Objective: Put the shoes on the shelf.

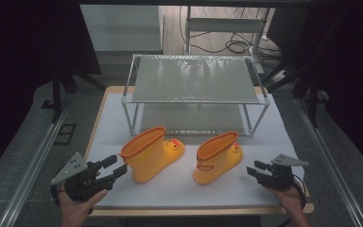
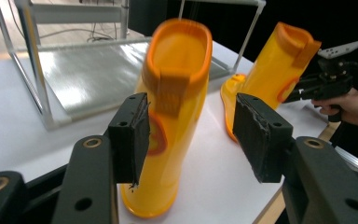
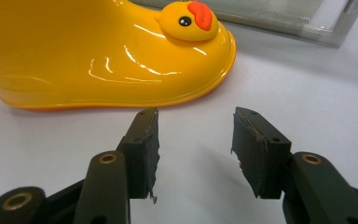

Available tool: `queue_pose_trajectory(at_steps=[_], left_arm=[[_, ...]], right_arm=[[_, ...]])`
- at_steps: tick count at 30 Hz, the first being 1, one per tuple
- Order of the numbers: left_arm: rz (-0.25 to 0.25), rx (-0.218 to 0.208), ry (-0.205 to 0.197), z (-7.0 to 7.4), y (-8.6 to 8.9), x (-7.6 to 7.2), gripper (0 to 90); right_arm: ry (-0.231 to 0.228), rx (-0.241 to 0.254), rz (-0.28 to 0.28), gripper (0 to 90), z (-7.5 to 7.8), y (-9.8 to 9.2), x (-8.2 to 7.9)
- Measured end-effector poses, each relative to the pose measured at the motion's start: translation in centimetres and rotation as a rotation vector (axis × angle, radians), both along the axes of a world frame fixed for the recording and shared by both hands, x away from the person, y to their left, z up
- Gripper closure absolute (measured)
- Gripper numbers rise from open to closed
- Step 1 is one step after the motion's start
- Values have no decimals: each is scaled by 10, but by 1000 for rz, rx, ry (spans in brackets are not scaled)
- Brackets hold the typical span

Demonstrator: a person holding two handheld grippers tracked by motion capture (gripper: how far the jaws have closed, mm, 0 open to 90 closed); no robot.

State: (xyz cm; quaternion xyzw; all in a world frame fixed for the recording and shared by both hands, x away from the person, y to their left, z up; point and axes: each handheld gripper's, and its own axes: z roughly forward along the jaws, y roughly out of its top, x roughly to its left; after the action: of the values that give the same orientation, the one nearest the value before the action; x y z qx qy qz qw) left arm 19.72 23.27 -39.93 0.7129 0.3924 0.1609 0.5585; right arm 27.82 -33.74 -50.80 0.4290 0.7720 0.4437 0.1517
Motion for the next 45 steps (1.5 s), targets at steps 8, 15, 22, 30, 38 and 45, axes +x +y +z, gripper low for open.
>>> queue_pose_trajectory(at_steps=[8,15,22,30,38,45], left_arm=[[-87,47,18,34,3,9,454],[-180,136,69,58,-5,25,450],[-287,197,135,82,-19,47,440],[-337,231,173,94,-33,67,435],[-391,282,206,99,-57,85,428],[-428,310,238,99,-76,97,429]], right_arm=[[4,4,-1,504,0,-1,1],[8,-1,4,503,0,0,1],[8,1,0,502,0,-2,1],[17,1,-1,502,-1,-2,2],[23,-4,-4,502,-2,-3,2],[24,-9,-6,502,-3,-4,3]])
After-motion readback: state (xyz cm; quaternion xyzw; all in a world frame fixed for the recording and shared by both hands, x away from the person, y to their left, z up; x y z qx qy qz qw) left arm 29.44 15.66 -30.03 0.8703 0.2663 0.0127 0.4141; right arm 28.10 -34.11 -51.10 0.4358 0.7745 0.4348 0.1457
